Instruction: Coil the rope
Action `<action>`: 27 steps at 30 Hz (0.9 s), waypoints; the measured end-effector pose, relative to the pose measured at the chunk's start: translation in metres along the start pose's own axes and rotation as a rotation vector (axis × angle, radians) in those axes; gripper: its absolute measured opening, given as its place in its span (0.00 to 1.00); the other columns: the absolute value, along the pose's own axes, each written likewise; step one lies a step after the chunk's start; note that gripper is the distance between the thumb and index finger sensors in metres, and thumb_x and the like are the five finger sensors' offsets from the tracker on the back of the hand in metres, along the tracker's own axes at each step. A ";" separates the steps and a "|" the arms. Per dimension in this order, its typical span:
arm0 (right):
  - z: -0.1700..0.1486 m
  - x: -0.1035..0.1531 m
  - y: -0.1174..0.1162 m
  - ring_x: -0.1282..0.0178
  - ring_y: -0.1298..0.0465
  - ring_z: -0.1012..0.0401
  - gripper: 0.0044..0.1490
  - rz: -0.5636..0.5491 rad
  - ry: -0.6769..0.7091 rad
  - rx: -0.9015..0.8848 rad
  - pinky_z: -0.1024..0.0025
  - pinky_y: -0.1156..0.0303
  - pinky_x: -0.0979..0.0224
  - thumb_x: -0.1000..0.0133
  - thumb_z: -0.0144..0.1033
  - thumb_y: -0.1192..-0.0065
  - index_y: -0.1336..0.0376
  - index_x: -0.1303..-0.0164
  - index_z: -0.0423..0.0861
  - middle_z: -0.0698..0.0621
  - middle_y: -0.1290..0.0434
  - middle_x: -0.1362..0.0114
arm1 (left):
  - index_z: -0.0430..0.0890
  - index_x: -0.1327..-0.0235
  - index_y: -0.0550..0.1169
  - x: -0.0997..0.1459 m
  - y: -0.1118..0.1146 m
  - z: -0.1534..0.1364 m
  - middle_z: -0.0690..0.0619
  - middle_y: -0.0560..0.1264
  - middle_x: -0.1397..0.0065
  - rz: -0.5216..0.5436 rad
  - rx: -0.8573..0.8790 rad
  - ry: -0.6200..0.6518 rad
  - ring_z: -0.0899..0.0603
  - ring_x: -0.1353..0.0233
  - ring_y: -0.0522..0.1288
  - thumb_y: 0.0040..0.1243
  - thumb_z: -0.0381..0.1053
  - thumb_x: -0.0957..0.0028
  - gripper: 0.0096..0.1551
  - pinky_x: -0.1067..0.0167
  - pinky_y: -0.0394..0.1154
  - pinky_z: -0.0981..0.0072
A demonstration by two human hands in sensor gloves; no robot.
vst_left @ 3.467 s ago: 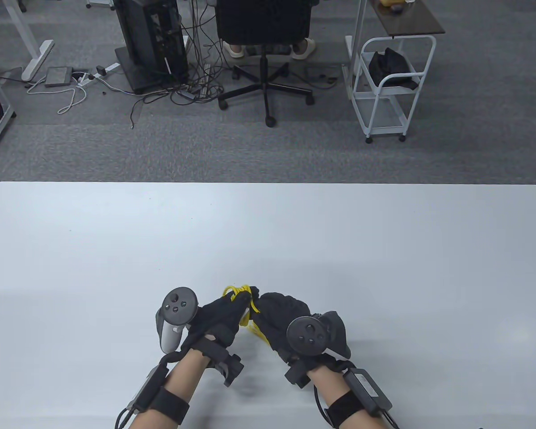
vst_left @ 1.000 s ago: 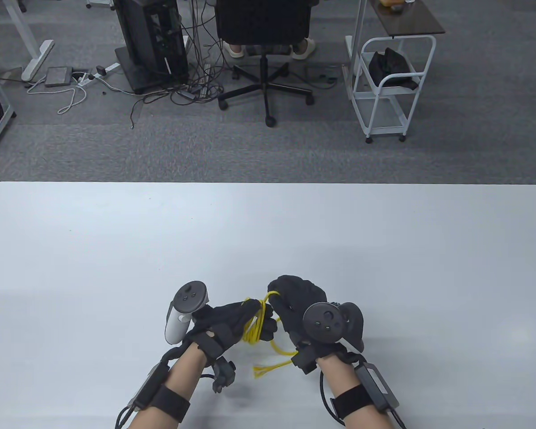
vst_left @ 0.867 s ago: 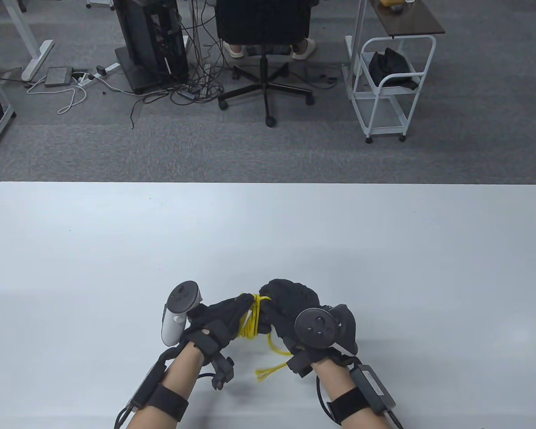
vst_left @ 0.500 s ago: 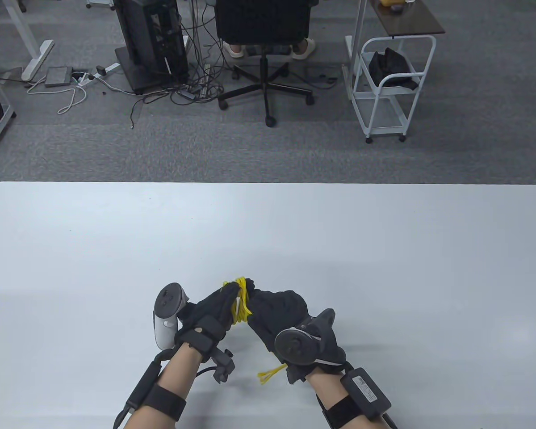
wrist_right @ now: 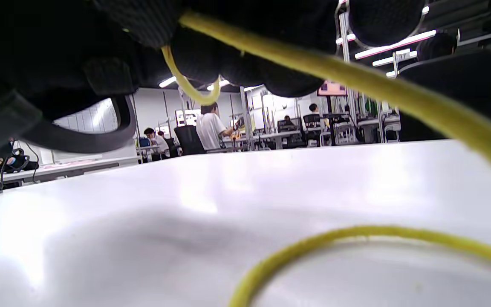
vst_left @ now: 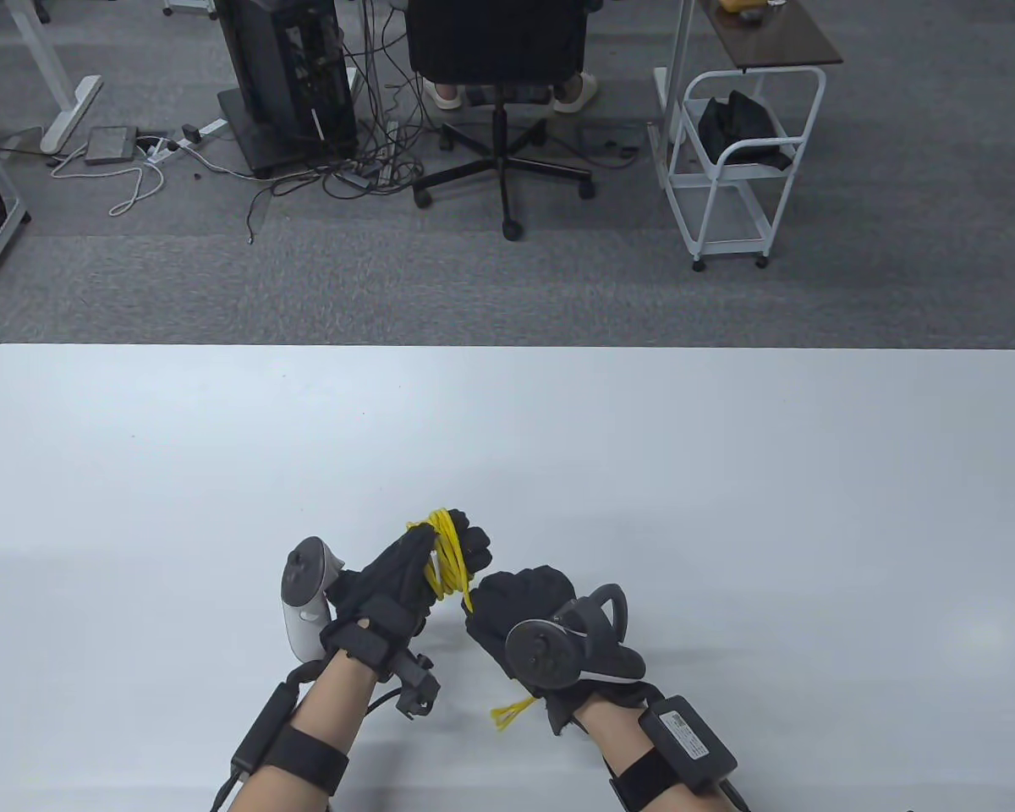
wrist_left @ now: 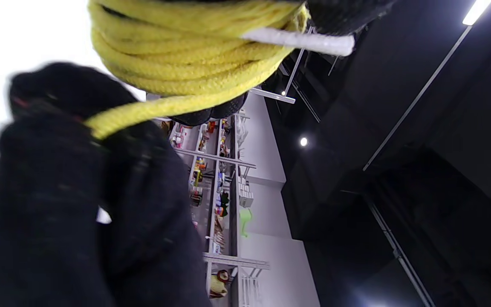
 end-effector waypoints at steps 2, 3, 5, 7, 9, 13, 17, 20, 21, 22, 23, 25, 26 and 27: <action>-0.004 -0.001 -0.005 0.39 0.25 0.44 0.25 0.037 -0.004 -0.017 0.37 0.36 0.30 0.36 0.46 0.45 0.35 0.34 0.45 0.41 0.29 0.29 | 0.40 0.24 0.72 0.000 0.002 0.001 0.41 0.80 0.29 -0.015 0.014 0.007 0.42 0.33 0.83 0.40 0.60 0.34 0.35 0.32 0.74 0.60; -0.007 -0.001 -0.007 0.39 0.25 0.44 0.25 0.059 -0.010 -0.025 0.36 0.36 0.30 0.36 0.46 0.45 0.35 0.34 0.45 0.41 0.29 0.29 | 0.40 0.24 0.72 -0.001 0.004 0.001 0.41 0.81 0.30 -0.030 0.019 0.009 0.42 0.33 0.83 0.41 0.61 0.34 0.35 0.33 0.75 0.60; -0.011 -0.001 -0.011 0.38 0.25 0.44 0.25 0.089 -0.021 -0.033 0.36 0.36 0.29 0.36 0.46 0.46 0.35 0.33 0.46 0.41 0.29 0.29 | 0.40 0.26 0.74 -0.002 0.007 0.001 0.42 0.83 0.32 -0.059 0.025 0.009 0.42 0.35 0.85 0.41 0.61 0.34 0.35 0.34 0.76 0.60; -0.016 -0.001 -0.012 0.38 0.25 0.44 0.25 0.104 -0.041 -0.041 0.36 0.36 0.29 0.36 0.46 0.46 0.35 0.33 0.46 0.41 0.29 0.28 | 0.40 0.28 0.76 -0.003 0.012 0.000 0.42 0.84 0.34 -0.104 0.034 0.000 0.43 0.38 0.86 0.42 0.60 0.34 0.35 0.36 0.77 0.60; -0.022 -0.001 -0.012 0.38 0.25 0.44 0.26 0.112 -0.067 -0.041 0.36 0.36 0.29 0.36 0.47 0.46 0.35 0.33 0.46 0.41 0.30 0.28 | 0.40 0.29 0.77 -0.005 0.018 -0.002 0.42 0.86 0.37 -0.167 0.035 -0.017 0.42 0.40 0.87 0.43 0.60 0.34 0.34 0.37 0.77 0.60; -0.032 0.001 -0.009 0.37 0.25 0.44 0.26 0.100 -0.117 -0.040 0.36 0.37 0.29 0.37 0.47 0.45 0.35 0.33 0.47 0.41 0.30 0.28 | 0.41 0.31 0.79 -0.007 0.026 -0.004 0.43 0.87 0.39 -0.259 -0.021 -0.052 0.43 0.42 0.88 0.43 0.61 0.34 0.34 0.39 0.78 0.61; -0.039 0.003 -0.008 0.36 0.26 0.43 0.26 0.091 -0.159 0.001 0.36 0.37 0.29 0.36 0.46 0.45 0.36 0.32 0.47 0.41 0.31 0.27 | 0.41 0.32 0.80 -0.007 0.030 -0.007 0.42 0.88 0.41 -0.324 -0.032 -0.100 0.43 0.43 0.88 0.43 0.60 0.34 0.33 0.40 0.78 0.60; -0.043 0.004 -0.004 0.36 0.26 0.43 0.26 0.059 -0.192 0.024 0.35 0.37 0.29 0.37 0.45 0.44 0.36 0.31 0.47 0.41 0.31 0.26 | 0.40 0.33 0.81 -0.007 0.033 -0.011 0.42 0.88 0.41 -0.377 -0.080 -0.149 0.43 0.44 0.88 0.44 0.60 0.34 0.33 0.40 0.78 0.60; -0.044 0.004 -0.003 0.36 0.26 0.43 0.26 0.048 -0.200 0.028 0.35 0.37 0.29 0.37 0.45 0.44 0.36 0.31 0.47 0.41 0.31 0.26 | 0.40 0.33 0.81 -0.007 0.034 -0.012 0.42 0.88 0.41 -0.389 -0.093 -0.162 0.43 0.44 0.88 0.44 0.60 0.34 0.34 0.40 0.78 0.60; -0.046 0.005 -0.001 0.36 0.26 0.43 0.26 0.032 -0.211 0.034 0.35 0.37 0.29 0.37 0.45 0.44 0.36 0.31 0.47 0.41 0.31 0.26 | 0.40 0.33 0.81 -0.007 0.034 -0.014 0.41 0.88 0.41 -0.403 -0.116 -0.183 0.42 0.44 0.88 0.44 0.60 0.34 0.34 0.40 0.78 0.60; -0.047 0.005 0.001 0.36 0.26 0.43 0.26 0.021 -0.219 0.038 0.35 0.37 0.29 0.37 0.45 0.44 0.36 0.31 0.47 0.41 0.31 0.26 | 0.40 0.33 0.81 -0.007 0.034 -0.015 0.41 0.88 0.41 -0.408 -0.135 -0.196 0.42 0.44 0.88 0.44 0.60 0.34 0.34 0.40 0.78 0.60; -0.049 0.007 0.005 0.36 0.26 0.43 0.26 -0.010 -0.235 0.046 0.35 0.37 0.29 0.37 0.45 0.44 0.36 0.31 0.47 0.41 0.31 0.26 | 0.40 0.33 0.81 -0.007 0.035 -0.018 0.42 0.88 0.41 -0.423 -0.171 -0.219 0.42 0.44 0.88 0.43 0.60 0.34 0.34 0.40 0.78 0.60; -0.050 0.007 0.007 0.36 0.26 0.43 0.26 -0.028 -0.244 0.053 0.35 0.37 0.29 0.37 0.45 0.44 0.36 0.32 0.47 0.41 0.31 0.26 | 0.40 0.33 0.81 -0.007 0.035 -0.020 0.41 0.88 0.41 -0.432 -0.181 -0.234 0.42 0.44 0.88 0.44 0.60 0.34 0.34 0.40 0.78 0.59; -0.051 0.008 0.009 0.36 0.26 0.43 0.26 -0.043 -0.249 0.059 0.35 0.37 0.29 0.37 0.45 0.44 0.36 0.32 0.47 0.41 0.31 0.26 | 0.40 0.33 0.81 -0.007 0.035 -0.021 0.41 0.88 0.41 -0.440 -0.186 -0.247 0.42 0.44 0.88 0.44 0.60 0.34 0.34 0.40 0.78 0.59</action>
Point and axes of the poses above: the tracker on the back of each hand, its own z axis roughly to the thumb side, its own x axis roughly from the fingertips to the wrist, y = z × x, the point moved 2 cm from there along -x, roughly from the wrist to the fingertips
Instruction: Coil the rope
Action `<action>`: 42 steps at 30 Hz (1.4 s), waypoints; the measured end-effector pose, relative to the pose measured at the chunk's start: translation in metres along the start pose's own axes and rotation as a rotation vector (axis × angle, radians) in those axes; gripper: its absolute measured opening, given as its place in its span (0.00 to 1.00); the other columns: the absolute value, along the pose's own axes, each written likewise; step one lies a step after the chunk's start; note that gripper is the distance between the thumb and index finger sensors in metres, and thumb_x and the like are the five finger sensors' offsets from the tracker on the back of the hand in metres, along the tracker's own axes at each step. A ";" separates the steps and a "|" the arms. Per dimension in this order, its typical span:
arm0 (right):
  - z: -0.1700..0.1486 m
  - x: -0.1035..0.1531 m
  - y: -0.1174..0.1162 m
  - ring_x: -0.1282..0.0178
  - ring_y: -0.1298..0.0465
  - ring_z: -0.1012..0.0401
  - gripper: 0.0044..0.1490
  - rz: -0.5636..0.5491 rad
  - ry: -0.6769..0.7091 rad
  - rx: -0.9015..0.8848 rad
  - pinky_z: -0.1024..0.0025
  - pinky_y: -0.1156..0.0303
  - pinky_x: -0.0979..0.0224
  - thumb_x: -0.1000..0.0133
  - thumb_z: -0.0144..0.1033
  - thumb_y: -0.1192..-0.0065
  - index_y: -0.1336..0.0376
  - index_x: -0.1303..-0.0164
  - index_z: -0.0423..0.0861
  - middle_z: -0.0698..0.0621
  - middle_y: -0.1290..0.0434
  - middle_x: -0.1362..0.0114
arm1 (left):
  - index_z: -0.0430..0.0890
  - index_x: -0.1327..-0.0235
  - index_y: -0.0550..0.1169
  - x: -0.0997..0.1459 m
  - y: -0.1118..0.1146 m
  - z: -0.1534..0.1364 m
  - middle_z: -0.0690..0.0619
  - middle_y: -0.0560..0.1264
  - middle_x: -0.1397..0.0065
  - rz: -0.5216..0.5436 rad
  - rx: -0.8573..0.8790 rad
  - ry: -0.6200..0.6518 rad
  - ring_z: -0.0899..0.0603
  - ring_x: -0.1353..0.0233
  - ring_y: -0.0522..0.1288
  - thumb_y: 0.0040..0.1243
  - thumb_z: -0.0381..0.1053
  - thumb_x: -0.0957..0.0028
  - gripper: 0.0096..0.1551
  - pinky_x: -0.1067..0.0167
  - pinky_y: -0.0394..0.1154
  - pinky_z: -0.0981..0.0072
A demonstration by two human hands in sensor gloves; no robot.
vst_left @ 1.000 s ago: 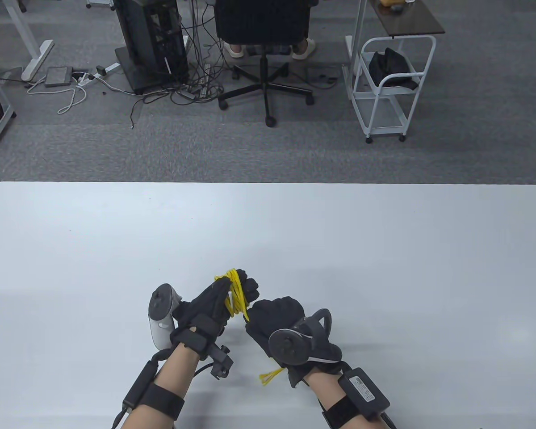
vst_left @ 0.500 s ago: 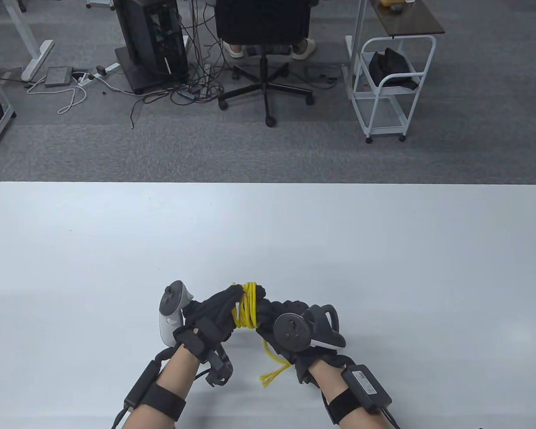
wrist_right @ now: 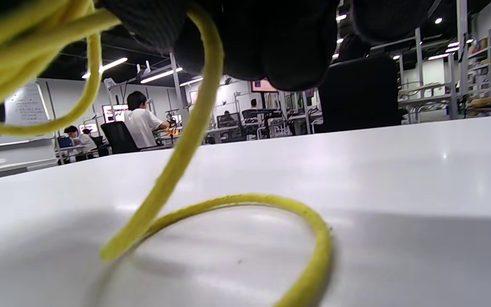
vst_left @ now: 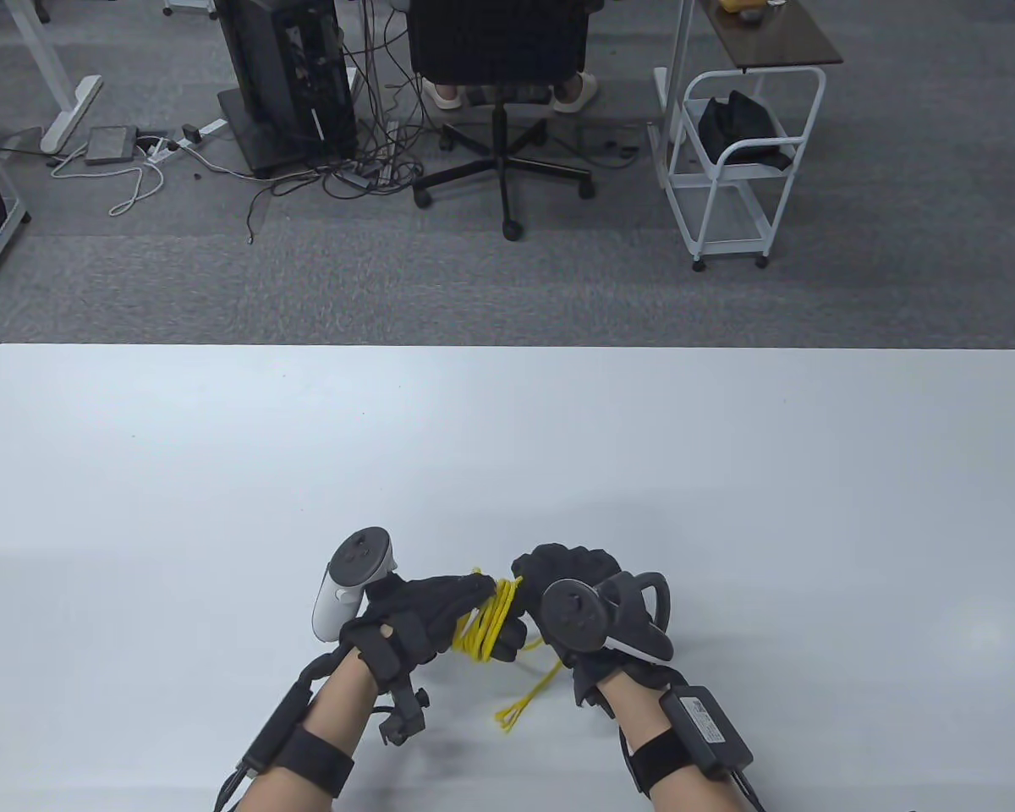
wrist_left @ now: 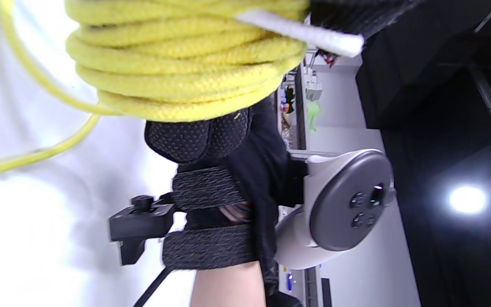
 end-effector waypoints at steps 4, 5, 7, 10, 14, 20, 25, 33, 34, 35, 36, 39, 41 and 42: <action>-0.003 0.001 0.007 0.36 0.26 0.43 0.25 -0.058 -0.018 -0.004 0.35 0.37 0.29 0.37 0.45 0.43 0.36 0.32 0.46 0.41 0.32 0.26 | 0.39 0.33 0.81 -0.002 0.002 -0.003 0.41 0.88 0.41 -0.020 -0.050 -0.045 0.42 0.44 0.88 0.44 0.60 0.34 0.34 0.40 0.78 0.59; -0.003 0.001 0.009 0.36 0.26 0.43 0.25 -0.067 -0.019 -0.007 0.35 0.37 0.29 0.37 0.45 0.43 0.36 0.32 0.46 0.41 0.32 0.26 | 0.39 0.33 0.81 -0.002 0.002 -0.003 0.41 0.88 0.41 -0.023 -0.063 -0.058 0.42 0.44 0.88 0.44 0.60 0.33 0.34 0.41 0.78 0.59; -0.002 0.002 0.013 0.36 0.26 0.43 0.25 -0.102 -0.022 -0.018 0.36 0.37 0.29 0.37 0.45 0.43 0.36 0.33 0.46 0.41 0.31 0.26 | 0.39 0.33 0.81 -0.002 0.003 -0.005 0.40 0.88 0.41 -0.028 -0.105 -0.094 0.42 0.44 0.88 0.44 0.60 0.33 0.34 0.41 0.78 0.59; 0.000 0.003 0.019 0.36 0.26 0.43 0.25 -0.146 -0.016 -0.054 0.36 0.37 0.29 0.37 0.45 0.43 0.36 0.33 0.46 0.41 0.31 0.27 | 0.38 0.32 0.80 -0.002 0.003 -0.006 0.40 0.88 0.40 0.002 -0.189 -0.146 0.41 0.43 0.88 0.44 0.60 0.33 0.34 0.41 0.78 0.58; 0.010 0.004 0.024 0.37 0.26 0.44 0.25 -0.166 0.017 -0.117 0.36 0.36 0.30 0.37 0.45 0.42 0.36 0.33 0.46 0.41 0.31 0.27 | 0.37 0.31 0.79 0.001 -0.002 -0.005 0.39 0.86 0.39 0.111 -0.252 -0.156 0.40 0.41 0.87 0.43 0.59 0.33 0.35 0.39 0.77 0.57; 0.031 0.006 0.026 0.38 0.25 0.44 0.26 -0.183 0.085 -0.165 0.37 0.36 0.30 0.37 0.46 0.42 0.35 0.34 0.45 0.41 0.30 0.28 | 0.37 0.30 0.78 0.009 -0.012 -0.002 0.38 0.85 0.37 0.280 -0.168 -0.084 0.39 0.40 0.86 0.42 0.59 0.33 0.35 0.39 0.76 0.57; 0.042 0.008 0.025 0.38 0.25 0.44 0.27 -0.181 0.134 -0.120 0.37 0.36 0.30 0.37 0.46 0.43 0.36 0.33 0.44 0.41 0.30 0.28 | 0.38 0.29 0.77 0.016 -0.020 0.000 0.39 0.85 0.37 0.360 -0.115 -0.025 0.40 0.40 0.86 0.42 0.60 0.33 0.35 0.38 0.76 0.58; 0.051 0.009 0.021 0.38 0.25 0.43 0.26 -0.167 0.186 -0.098 0.37 0.36 0.30 0.36 0.45 0.45 0.36 0.32 0.44 0.40 0.31 0.27 | 0.39 0.28 0.76 0.023 -0.027 0.005 0.40 0.84 0.35 0.463 -0.094 0.044 0.41 0.38 0.85 0.42 0.60 0.33 0.34 0.37 0.76 0.58; 0.052 0.010 0.021 0.38 0.25 0.44 0.26 -0.166 0.191 -0.096 0.37 0.36 0.30 0.36 0.45 0.45 0.36 0.32 0.44 0.40 0.31 0.28 | 0.39 0.28 0.76 0.024 -0.028 0.005 0.40 0.84 0.35 0.475 -0.096 0.049 0.41 0.38 0.85 0.42 0.60 0.33 0.34 0.36 0.76 0.59; 0.052 0.010 0.020 0.38 0.25 0.44 0.26 -0.164 0.193 -0.093 0.37 0.36 0.30 0.36 0.45 0.45 0.36 0.33 0.44 0.40 0.31 0.28 | 0.39 0.28 0.76 0.025 -0.029 0.005 0.40 0.84 0.35 0.486 -0.091 0.058 0.41 0.38 0.85 0.42 0.60 0.33 0.34 0.37 0.76 0.59; 0.053 0.010 0.020 0.38 0.25 0.44 0.26 -0.163 0.199 -0.083 0.37 0.36 0.30 0.36 0.45 0.45 0.35 0.33 0.44 0.40 0.31 0.28 | 0.39 0.28 0.76 0.025 -0.030 0.005 0.40 0.84 0.35 0.497 -0.077 0.067 0.41 0.38 0.85 0.42 0.60 0.33 0.34 0.37 0.76 0.59; 0.055 0.011 0.018 0.38 0.25 0.44 0.26 -0.156 0.213 -0.069 0.37 0.36 0.30 0.36 0.45 0.44 0.35 0.33 0.44 0.40 0.30 0.28 | 0.39 0.28 0.76 0.027 -0.031 0.006 0.40 0.84 0.34 0.512 -0.052 0.081 0.41 0.38 0.85 0.42 0.60 0.33 0.34 0.36 0.75 0.58; 0.058 0.011 0.016 0.38 0.25 0.44 0.26 -0.140 0.224 -0.070 0.37 0.36 0.30 0.36 0.46 0.44 0.35 0.33 0.44 0.40 0.30 0.28 | 0.39 0.27 0.75 0.029 -0.032 0.006 0.41 0.84 0.34 0.528 -0.048 0.091 0.41 0.37 0.85 0.41 0.60 0.33 0.34 0.36 0.75 0.59; 0.058 0.011 0.015 0.38 0.25 0.44 0.26 -0.137 0.227 -0.068 0.37 0.36 0.30 0.36 0.46 0.44 0.35 0.33 0.44 0.41 0.30 0.28 | 0.39 0.27 0.75 0.029 -0.033 0.006 0.41 0.84 0.34 0.533 -0.042 0.095 0.41 0.37 0.85 0.42 0.60 0.33 0.34 0.36 0.75 0.59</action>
Point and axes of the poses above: the tracker on the back of each hand, its own z axis roughly to the thumb side, its own x axis roughly from the fingertips to the wrist, y = z × x, the point moved 2 cm from there along -x, roughly from the wrist to the fingertips
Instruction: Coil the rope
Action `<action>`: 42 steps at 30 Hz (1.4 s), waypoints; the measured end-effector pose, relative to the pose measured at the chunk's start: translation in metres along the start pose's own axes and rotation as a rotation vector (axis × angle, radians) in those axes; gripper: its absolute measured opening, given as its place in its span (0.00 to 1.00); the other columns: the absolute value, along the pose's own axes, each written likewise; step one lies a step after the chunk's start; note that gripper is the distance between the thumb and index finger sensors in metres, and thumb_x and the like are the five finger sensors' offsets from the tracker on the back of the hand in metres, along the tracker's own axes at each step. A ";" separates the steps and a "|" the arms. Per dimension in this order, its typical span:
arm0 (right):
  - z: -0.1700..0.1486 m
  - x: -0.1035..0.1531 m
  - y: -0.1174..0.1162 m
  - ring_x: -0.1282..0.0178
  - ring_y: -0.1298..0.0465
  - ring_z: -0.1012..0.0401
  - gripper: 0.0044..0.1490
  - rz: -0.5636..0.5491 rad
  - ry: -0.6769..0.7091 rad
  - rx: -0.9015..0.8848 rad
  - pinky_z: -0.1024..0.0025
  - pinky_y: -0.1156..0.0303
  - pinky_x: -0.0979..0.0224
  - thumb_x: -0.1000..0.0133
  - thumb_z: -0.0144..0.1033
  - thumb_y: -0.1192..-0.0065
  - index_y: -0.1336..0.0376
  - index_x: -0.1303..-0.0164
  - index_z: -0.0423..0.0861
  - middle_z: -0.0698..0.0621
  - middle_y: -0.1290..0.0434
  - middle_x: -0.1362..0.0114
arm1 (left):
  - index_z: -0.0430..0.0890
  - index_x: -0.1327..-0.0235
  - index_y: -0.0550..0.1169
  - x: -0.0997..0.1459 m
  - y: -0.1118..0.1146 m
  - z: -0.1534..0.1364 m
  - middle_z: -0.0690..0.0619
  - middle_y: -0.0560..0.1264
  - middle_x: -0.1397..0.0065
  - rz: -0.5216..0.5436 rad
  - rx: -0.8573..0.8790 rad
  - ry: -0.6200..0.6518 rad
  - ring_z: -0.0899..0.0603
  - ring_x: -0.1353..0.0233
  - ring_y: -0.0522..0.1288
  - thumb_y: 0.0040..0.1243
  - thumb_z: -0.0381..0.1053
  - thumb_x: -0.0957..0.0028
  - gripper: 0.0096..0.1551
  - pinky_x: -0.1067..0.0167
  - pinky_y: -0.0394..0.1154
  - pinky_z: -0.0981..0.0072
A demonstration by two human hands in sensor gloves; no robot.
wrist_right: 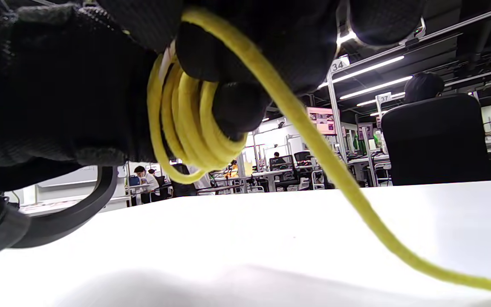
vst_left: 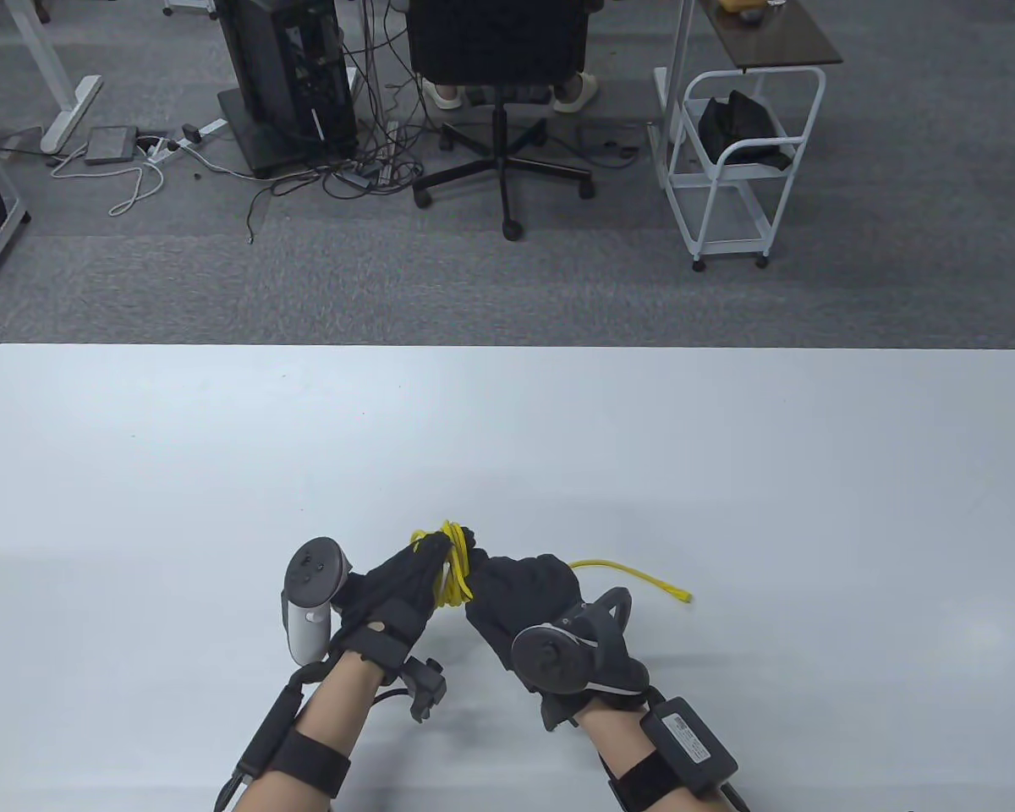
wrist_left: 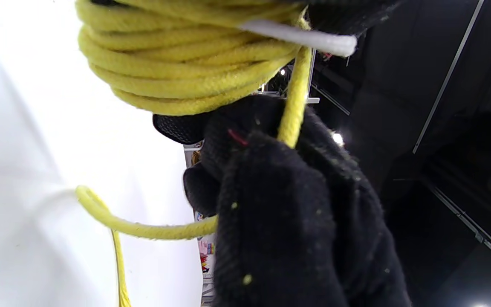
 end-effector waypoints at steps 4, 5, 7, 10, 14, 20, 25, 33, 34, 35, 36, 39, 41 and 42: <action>0.003 0.000 -0.006 0.38 0.25 0.44 0.26 0.044 0.026 0.010 0.37 0.36 0.30 0.36 0.46 0.44 0.35 0.33 0.44 0.41 0.30 0.28 | 0.39 0.27 0.75 0.000 -0.005 -0.001 0.41 0.84 0.34 0.018 0.023 0.001 0.42 0.37 0.85 0.42 0.60 0.33 0.34 0.36 0.76 0.59; 0.004 0.000 -0.007 0.38 0.25 0.44 0.26 0.058 0.029 0.011 0.37 0.36 0.30 0.36 0.46 0.44 0.35 0.33 0.44 0.41 0.30 0.28 | 0.39 0.27 0.75 0.000 -0.005 -0.001 0.41 0.84 0.34 0.020 0.029 0.001 0.42 0.37 0.85 0.42 0.60 0.33 0.34 0.36 0.75 0.59; 0.004 -0.001 -0.010 0.38 0.25 0.44 0.26 0.078 0.039 0.019 0.37 0.36 0.30 0.36 0.46 0.44 0.34 0.34 0.44 0.41 0.29 0.29 | 0.40 0.28 0.75 0.001 -0.007 -0.001 0.41 0.84 0.34 0.027 0.030 0.003 0.42 0.37 0.85 0.42 0.60 0.33 0.34 0.36 0.76 0.59; 0.005 -0.001 -0.015 0.39 0.25 0.44 0.26 0.115 0.049 0.018 0.37 0.36 0.30 0.36 0.47 0.45 0.34 0.34 0.45 0.41 0.29 0.29 | 0.40 0.27 0.75 0.001 -0.008 0.000 0.41 0.83 0.33 0.029 0.058 0.010 0.42 0.37 0.85 0.42 0.60 0.33 0.34 0.35 0.76 0.59; 0.007 -0.001 -0.022 0.39 0.25 0.44 0.26 0.177 0.066 0.005 0.37 0.36 0.30 0.36 0.47 0.45 0.34 0.34 0.45 0.41 0.29 0.29 | 0.40 0.27 0.75 0.001 -0.006 0.000 0.42 0.84 0.34 0.018 0.075 0.012 0.42 0.37 0.85 0.41 0.60 0.33 0.34 0.35 0.76 0.60; 0.003 -0.002 -0.036 0.38 0.25 0.44 0.26 0.318 0.097 -0.038 0.37 0.36 0.29 0.36 0.46 0.45 0.35 0.33 0.45 0.41 0.30 0.28 | 0.40 0.28 0.75 -0.001 0.002 0.002 0.42 0.84 0.34 -0.050 0.131 0.033 0.43 0.37 0.85 0.42 0.61 0.34 0.34 0.35 0.76 0.60; -0.010 -0.001 -0.039 0.37 0.25 0.44 0.26 0.343 0.052 -0.037 0.37 0.36 0.29 0.36 0.46 0.45 0.35 0.33 0.46 0.41 0.30 0.28 | 0.41 0.29 0.77 -0.004 0.012 0.003 0.42 0.85 0.36 -0.165 0.213 0.055 0.43 0.38 0.86 0.43 0.61 0.34 0.34 0.36 0.77 0.60; -0.038 0.001 -0.038 0.36 0.26 0.44 0.26 0.355 -0.060 -0.053 0.36 0.37 0.29 0.37 0.46 0.45 0.35 0.32 0.47 0.42 0.31 0.27 | 0.40 0.31 0.79 -0.006 0.029 0.004 0.41 0.87 0.38 -0.314 0.227 0.053 0.42 0.41 0.87 0.44 0.60 0.34 0.34 0.39 0.78 0.59; -0.041 0.002 -0.038 0.36 0.26 0.43 0.26 0.355 -0.073 -0.063 0.36 0.37 0.29 0.37 0.46 0.44 0.35 0.32 0.47 0.42 0.31 0.27 | 0.40 0.32 0.79 -0.006 0.030 0.004 0.41 0.87 0.39 -0.326 0.215 0.049 0.42 0.42 0.88 0.44 0.60 0.34 0.34 0.39 0.78 0.59; -0.043 0.002 -0.037 0.35 0.26 0.43 0.26 0.356 -0.082 -0.067 0.36 0.37 0.29 0.37 0.46 0.44 0.35 0.32 0.47 0.42 0.31 0.26 | 0.40 0.32 0.80 -0.007 0.031 0.004 0.41 0.87 0.39 -0.338 0.207 0.046 0.42 0.42 0.88 0.44 0.60 0.34 0.34 0.39 0.78 0.60; -0.046 0.002 -0.037 0.35 0.26 0.43 0.26 0.357 -0.094 -0.068 0.35 0.37 0.29 0.37 0.46 0.44 0.35 0.32 0.47 0.41 0.31 0.26 | 0.40 0.32 0.80 -0.007 0.032 0.003 0.41 0.87 0.39 -0.353 0.198 0.037 0.42 0.42 0.88 0.44 0.60 0.34 0.33 0.40 0.78 0.60; -0.053 0.003 -0.036 0.35 0.26 0.43 0.26 0.360 -0.120 -0.065 0.35 0.37 0.29 0.37 0.46 0.44 0.35 0.32 0.47 0.42 0.31 0.26 | 0.40 0.32 0.80 -0.007 0.034 0.001 0.41 0.87 0.40 -0.395 0.190 0.008 0.42 0.42 0.88 0.44 0.60 0.34 0.34 0.40 0.78 0.59; -0.056 0.004 -0.035 0.35 0.26 0.43 0.26 0.359 -0.127 -0.074 0.35 0.37 0.29 0.37 0.45 0.44 0.35 0.32 0.47 0.42 0.31 0.26 | 0.39 0.32 0.80 -0.007 0.035 0.000 0.41 0.87 0.40 -0.414 0.177 -0.006 0.42 0.43 0.88 0.44 0.60 0.34 0.34 0.40 0.78 0.59; -0.058 0.004 -0.035 0.35 0.26 0.43 0.26 0.357 -0.133 -0.084 0.35 0.37 0.29 0.37 0.45 0.44 0.35 0.32 0.47 0.42 0.31 0.26 | 0.40 0.32 0.80 -0.007 0.035 0.000 0.41 0.88 0.40 -0.426 0.171 -0.015 0.42 0.43 0.88 0.44 0.60 0.34 0.34 0.40 0.78 0.59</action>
Point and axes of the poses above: the tracker on the back of each hand, its own z axis roughly to the thumb side, its own x axis roughly from the fingertips to the wrist, y = z × x, the point moved 2 cm from there along -x, roughly from the wrist to the fingertips
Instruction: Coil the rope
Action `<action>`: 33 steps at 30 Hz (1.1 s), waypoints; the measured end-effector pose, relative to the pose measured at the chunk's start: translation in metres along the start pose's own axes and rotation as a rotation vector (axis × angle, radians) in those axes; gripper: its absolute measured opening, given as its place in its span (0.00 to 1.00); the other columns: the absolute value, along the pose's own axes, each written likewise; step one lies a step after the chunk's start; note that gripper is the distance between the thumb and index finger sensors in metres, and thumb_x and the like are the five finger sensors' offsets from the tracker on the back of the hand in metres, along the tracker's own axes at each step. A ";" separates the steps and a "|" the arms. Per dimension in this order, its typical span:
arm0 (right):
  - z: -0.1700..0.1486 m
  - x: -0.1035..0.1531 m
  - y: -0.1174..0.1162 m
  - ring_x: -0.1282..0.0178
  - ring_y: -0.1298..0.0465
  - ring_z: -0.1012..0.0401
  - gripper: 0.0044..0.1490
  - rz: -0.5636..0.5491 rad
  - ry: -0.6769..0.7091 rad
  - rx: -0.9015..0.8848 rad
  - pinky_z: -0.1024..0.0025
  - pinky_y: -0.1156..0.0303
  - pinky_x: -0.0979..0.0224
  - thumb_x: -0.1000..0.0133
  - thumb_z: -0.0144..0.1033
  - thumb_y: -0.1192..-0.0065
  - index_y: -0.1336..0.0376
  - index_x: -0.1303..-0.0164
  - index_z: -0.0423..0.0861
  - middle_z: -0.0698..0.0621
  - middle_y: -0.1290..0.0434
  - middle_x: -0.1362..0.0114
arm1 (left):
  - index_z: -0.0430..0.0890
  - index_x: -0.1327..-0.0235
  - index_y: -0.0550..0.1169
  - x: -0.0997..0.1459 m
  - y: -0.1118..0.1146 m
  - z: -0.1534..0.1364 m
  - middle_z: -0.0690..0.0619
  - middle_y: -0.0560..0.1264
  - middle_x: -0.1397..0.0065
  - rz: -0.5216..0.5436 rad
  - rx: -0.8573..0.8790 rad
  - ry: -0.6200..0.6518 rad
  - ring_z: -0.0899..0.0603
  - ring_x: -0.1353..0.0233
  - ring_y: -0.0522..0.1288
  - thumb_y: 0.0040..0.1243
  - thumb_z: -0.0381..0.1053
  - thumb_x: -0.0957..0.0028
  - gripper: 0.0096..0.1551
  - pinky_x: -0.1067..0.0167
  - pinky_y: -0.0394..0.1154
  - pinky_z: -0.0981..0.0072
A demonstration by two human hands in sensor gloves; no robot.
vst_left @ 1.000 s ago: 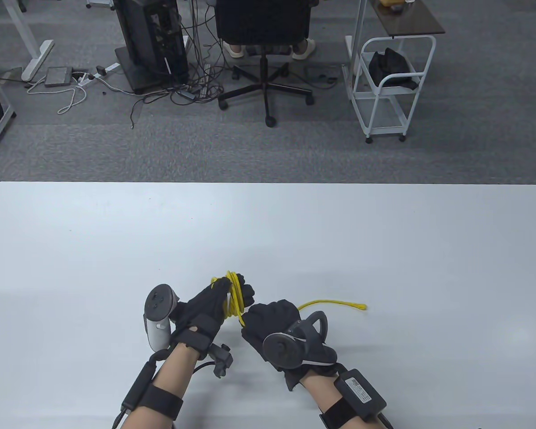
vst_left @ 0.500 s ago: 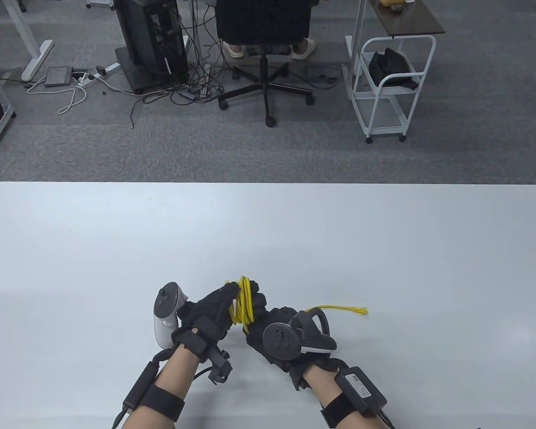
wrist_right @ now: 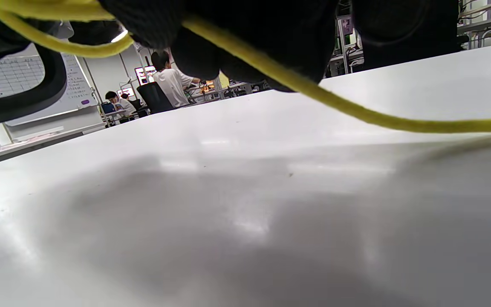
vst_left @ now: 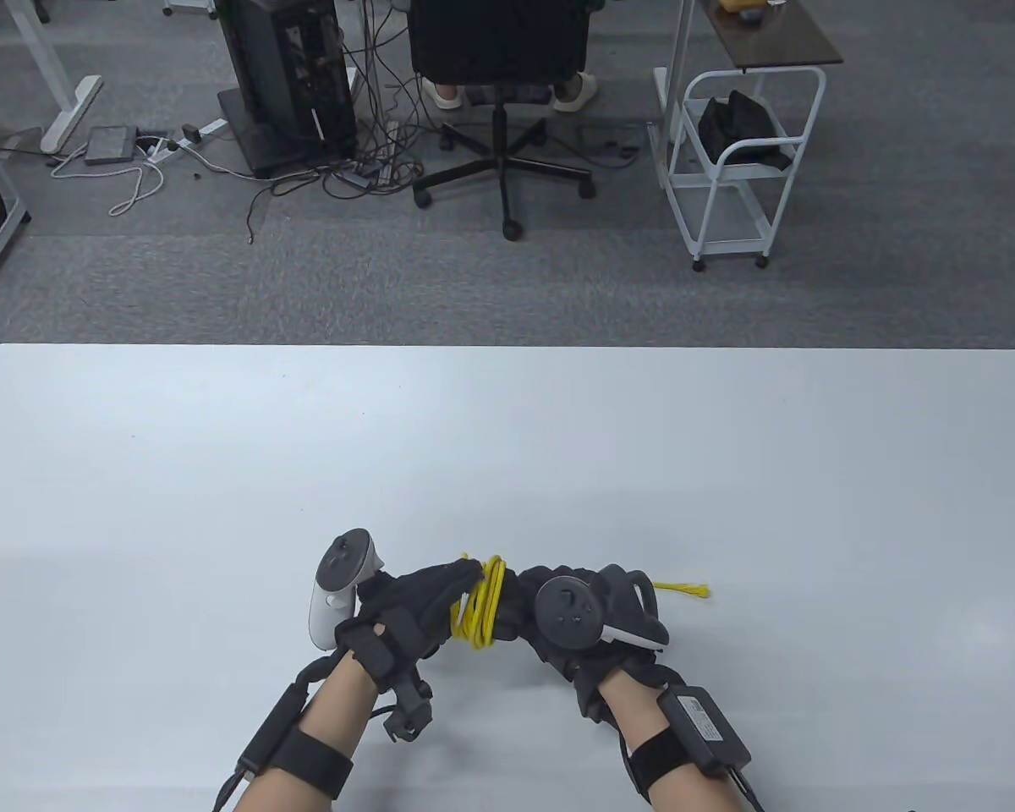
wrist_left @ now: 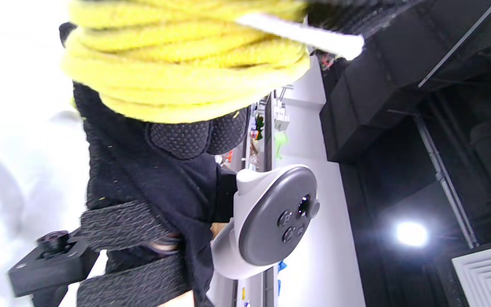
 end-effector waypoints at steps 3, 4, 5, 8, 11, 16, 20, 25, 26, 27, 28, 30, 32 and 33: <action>-0.006 0.001 0.003 0.34 0.26 0.43 0.26 -0.013 -0.024 -0.009 0.35 0.37 0.29 0.37 0.45 0.43 0.35 0.32 0.46 0.42 0.31 0.26 | 0.39 0.32 0.80 -0.001 0.001 -0.002 0.41 0.88 0.40 -0.030 -0.016 -0.034 0.42 0.43 0.88 0.44 0.60 0.34 0.34 0.40 0.78 0.59; -0.008 0.001 0.004 0.34 0.26 0.43 0.26 -0.018 -0.030 -0.004 0.35 0.37 0.29 0.37 0.45 0.43 0.35 0.32 0.47 0.42 0.31 0.26 | 0.39 0.32 0.80 -0.001 0.002 -0.003 0.41 0.88 0.40 -0.035 -0.023 -0.040 0.42 0.43 0.88 0.44 0.60 0.34 0.34 0.40 0.78 0.59; -0.010 0.002 0.005 0.34 0.26 0.43 0.26 -0.023 -0.038 0.000 0.35 0.37 0.29 0.37 0.44 0.43 0.35 0.32 0.47 0.42 0.31 0.26 | 0.39 0.32 0.80 -0.002 0.002 -0.004 0.41 0.88 0.40 -0.045 -0.031 -0.053 0.42 0.43 0.88 0.44 0.60 0.34 0.33 0.40 0.78 0.59; -0.016 0.003 0.009 0.34 0.26 0.43 0.26 -0.043 -0.061 -0.004 0.35 0.37 0.29 0.37 0.44 0.43 0.35 0.32 0.46 0.42 0.31 0.26 | 0.39 0.33 0.80 -0.003 0.005 -0.007 0.41 0.88 0.41 -0.084 -0.053 -0.093 0.42 0.43 0.88 0.44 0.60 0.34 0.33 0.41 0.78 0.59; -0.022 0.005 0.013 0.34 0.26 0.43 0.25 -0.062 -0.073 -0.028 0.35 0.38 0.29 0.37 0.45 0.42 0.35 0.33 0.46 0.42 0.30 0.27 | 0.39 0.33 0.81 -0.004 0.007 -0.010 0.40 0.88 0.41 -0.129 -0.101 -0.148 0.42 0.44 0.88 0.44 0.60 0.34 0.33 0.41 0.78 0.59; -0.028 0.008 0.020 0.35 0.26 0.43 0.25 -0.092 -0.088 -0.069 0.35 0.38 0.29 0.38 0.45 0.42 0.35 0.33 0.46 0.42 0.30 0.27 | 0.38 0.32 0.80 -0.005 0.011 -0.015 0.40 0.88 0.41 -0.160 -0.200 -0.247 0.41 0.43 0.88 0.44 0.59 0.33 0.34 0.41 0.78 0.59; -0.026 0.008 0.026 0.35 0.26 0.44 0.25 -0.124 -0.079 -0.114 0.35 0.37 0.29 0.38 0.45 0.41 0.34 0.34 0.46 0.42 0.29 0.28 | 0.38 0.32 0.80 -0.004 0.008 -0.017 0.40 0.88 0.41 -0.152 -0.302 -0.306 0.41 0.44 0.88 0.45 0.59 0.33 0.33 0.41 0.78 0.59; -0.020 0.007 0.031 0.37 0.25 0.44 0.25 -0.151 -0.071 -0.169 0.35 0.37 0.29 0.38 0.46 0.41 0.34 0.36 0.46 0.42 0.28 0.30 | 0.38 0.33 0.81 -0.002 0.003 -0.016 0.39 0.88 0.41 -0.115 -0.351 -0.337 0.41 0.44 0.88 0.45 0.59 0.33 0.33 0.41 0.78 0.58; -0.019 0.007 0.032 0.37 0.25 0.44 0.25 -0.157 -0.072 -0.164 0.35 0.37 0.29 0.38 0.46 0.41 0.33 0.36 0.46 0.43 0.28 0.30 | 0.38 0.33 0.81 -0.001 0.001 -0.016 0.39 0.88 0.41 -0.106 -0.373 -0.346 0.40 0.44 0.88 0.45 0.59 0.33 0.33 0.41 0.78 0.58; -0.019 0.008 0.033 0.37 0.25 0.44 0.25 -0.163 -0.072 -0.165 0.35 0.37 0.29 0.38 0.47 0.41 0.34 0.36 0.46 0.43 0.28 0.30 | 0.38 0.33 0.81 -0.001 0.000 -0.016 0.39 0.88 0.41 -0.100 -0.388 -0.350 0.41 0.44 0.88 0.45 0.59 0.33 0.33 0.41 0.78 0.58; -0.018 0.008 0.034 0.37 0.25 0.44 0.25 -0.173 -0.073 -0.185 0.35 0.37 0.29 0.38 0.47 0.41 0.33 0.37 0.46 0.43 0.28 0.30 | 0.38 0.33 0.80 -0.001 -0.001 -0.016 0.39 0.88 0.41 -0.085 -0.410 -0.356 0.41 0.44 0.88 0.45 0.59 0.33 0.33 0.41 0.78 0.58; -0.016 0.008 0.035 0.38 0.25 0.44 0.25 -0.190 -0.074 -0.239 0.35 0.37 0.30 0.38 0.47 0.41 0.33 0.37 0.45 0.42 0.28 0.30 | 0.38 0.32 0.80 0.000 -0.003 -0.016 0.39 0.87 0.40 -0.050 -0.442 -0.353 0.41 0.43 0.88 0.45 0.59 0.33 0.33 0.41 0.78 0.58; -0.012 0.008 0.036 0.38 0.25 0.43 0.25 -0.206 -0.071 -0.275 0.35 0.37 0.30 0.38 0.47 0.41 0.34 0.36 0.45 0.41 0.28 0.30 | 0.38 0.32 0.80 0.001 -0.005 -0.013 0.39 0.87 0.40 0.019 -0.473 -0.328 0.40 0.43 0.87 0.45 0.59 0.33 0.33 0.41 0.78 0.58; -0.009 0.008 0.036 0.38 0.25 0.43 0.25 -0.214 -0.065 -0.293 0.35 0.37 0.30 0.38 0.46 0.42 0.34 0.36 0.45 0.41 0.28 0.30 | 0.38 0.32 0.80 0.001 -0.007 -0.010 0.39 0.87 0.40 0.047 -0.481 -0.310 0.40 0.43 0.87 0.45 0.59 0.34 0.33 0.41 0.78 0.58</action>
Point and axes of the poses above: the tracker on the back of each hand, its own z axis roughly to the thumb side, its own x axis roughly from the fingertips to the wrist, y = z × x, the point moved 2 cm from there along -x, roughly from the wrist to the fingertips
